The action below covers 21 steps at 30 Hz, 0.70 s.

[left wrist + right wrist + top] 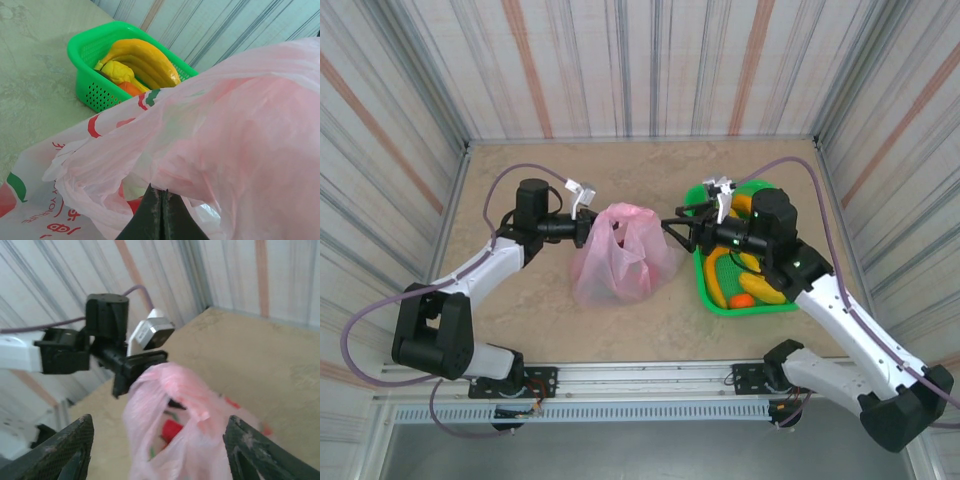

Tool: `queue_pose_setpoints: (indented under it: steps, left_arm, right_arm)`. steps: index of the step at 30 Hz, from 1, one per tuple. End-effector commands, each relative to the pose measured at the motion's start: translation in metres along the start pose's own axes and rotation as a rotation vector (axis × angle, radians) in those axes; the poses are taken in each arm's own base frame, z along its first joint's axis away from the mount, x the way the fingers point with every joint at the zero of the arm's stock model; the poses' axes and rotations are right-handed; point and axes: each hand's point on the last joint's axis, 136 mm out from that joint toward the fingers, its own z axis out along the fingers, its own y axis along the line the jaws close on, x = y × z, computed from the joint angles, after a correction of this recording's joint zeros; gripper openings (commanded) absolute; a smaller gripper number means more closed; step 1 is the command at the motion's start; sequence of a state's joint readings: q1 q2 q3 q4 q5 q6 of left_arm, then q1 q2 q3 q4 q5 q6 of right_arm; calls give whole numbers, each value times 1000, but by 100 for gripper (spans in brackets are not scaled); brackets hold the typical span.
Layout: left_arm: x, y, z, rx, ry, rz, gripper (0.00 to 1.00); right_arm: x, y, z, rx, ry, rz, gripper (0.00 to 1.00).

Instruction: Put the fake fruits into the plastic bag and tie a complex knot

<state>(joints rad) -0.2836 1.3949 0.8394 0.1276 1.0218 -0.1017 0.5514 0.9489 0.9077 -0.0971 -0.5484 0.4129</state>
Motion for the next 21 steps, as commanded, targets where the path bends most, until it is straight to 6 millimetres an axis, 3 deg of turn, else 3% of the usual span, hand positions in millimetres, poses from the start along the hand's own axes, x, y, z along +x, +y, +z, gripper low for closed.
queue_pose_setpoints:
  steps: [1, 6, 11, 21]
  left_arm:
    - [-11, -13, -2, 19, -10, 45, 0]
    - [-10, -13, -1, 21, -3, 40, 0]
    - [-10, -14, 0, 22, -1, 41, 0]
    - [-11, -15, 0, 25, 3, 45, 0]
  right_arm:
    - [26, -1, 7, -46, 61, 215, 62]
    - [42, -12, 27, -47, 77, 263, 53]
    - [46, -17, 45, -27, 76, 188, 46]
    - [42, -31, 58, 42, 57, 95, 47]
